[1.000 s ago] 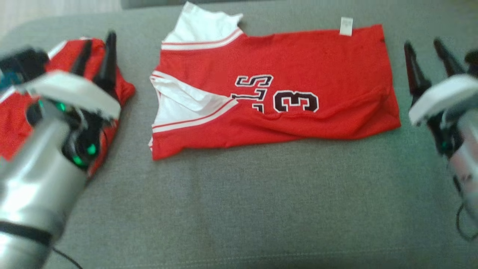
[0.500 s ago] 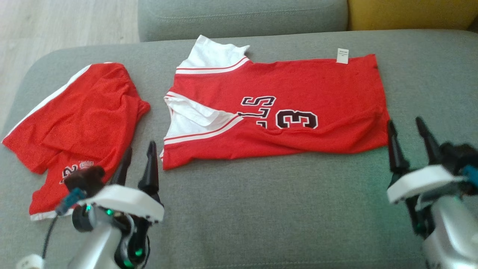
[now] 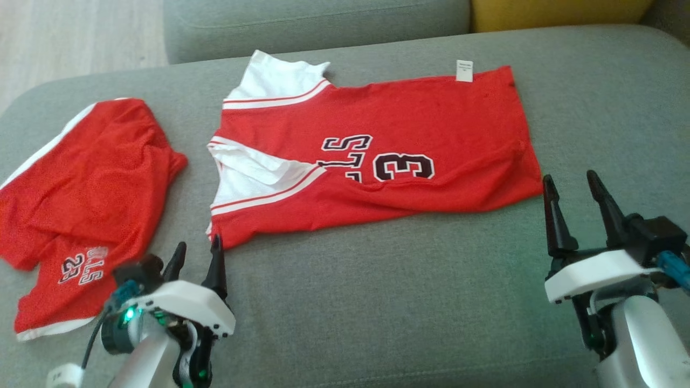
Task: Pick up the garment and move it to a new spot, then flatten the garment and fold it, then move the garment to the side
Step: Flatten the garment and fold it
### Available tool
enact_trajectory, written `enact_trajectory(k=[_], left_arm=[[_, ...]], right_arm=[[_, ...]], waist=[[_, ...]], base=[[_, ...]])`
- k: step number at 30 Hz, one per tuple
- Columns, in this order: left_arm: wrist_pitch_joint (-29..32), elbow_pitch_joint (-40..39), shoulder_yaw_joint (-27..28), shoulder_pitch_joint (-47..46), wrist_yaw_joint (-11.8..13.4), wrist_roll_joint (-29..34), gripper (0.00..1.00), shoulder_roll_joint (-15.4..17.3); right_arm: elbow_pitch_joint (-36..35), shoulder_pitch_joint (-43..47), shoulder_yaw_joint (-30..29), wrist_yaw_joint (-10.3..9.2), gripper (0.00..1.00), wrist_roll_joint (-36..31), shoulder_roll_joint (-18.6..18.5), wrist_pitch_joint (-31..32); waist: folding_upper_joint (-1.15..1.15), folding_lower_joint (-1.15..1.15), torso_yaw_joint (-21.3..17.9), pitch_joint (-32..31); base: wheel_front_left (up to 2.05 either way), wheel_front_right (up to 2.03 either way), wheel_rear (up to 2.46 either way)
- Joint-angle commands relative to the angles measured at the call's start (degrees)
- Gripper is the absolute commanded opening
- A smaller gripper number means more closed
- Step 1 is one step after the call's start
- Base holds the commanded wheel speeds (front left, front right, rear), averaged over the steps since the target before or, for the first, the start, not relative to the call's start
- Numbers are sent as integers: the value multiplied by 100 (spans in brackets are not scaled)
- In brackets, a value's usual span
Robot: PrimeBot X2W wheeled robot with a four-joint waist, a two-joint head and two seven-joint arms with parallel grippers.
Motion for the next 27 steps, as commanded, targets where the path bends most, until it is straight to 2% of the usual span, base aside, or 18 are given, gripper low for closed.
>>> enact_trajectory(k=[1,18,27], left_arm=[[20,30,199,-418,-43,44,100,50],[360,1433,12,-1148,-101,109,100,49],[728,2030,-256,-1433,1,288,100,46]], right_arm=[[-276,-22,68,-5,100,-64,12,47],[-723,-64,-194,-5,100,-135,89,195],[-767,-66,-205,-5,100,-167,135,173]], waist=[[0,0,-73,42],[0,0,-476,304],[0,0,-505,364]], base=[[0,0,0],[0,0,0],[0,0,0]])
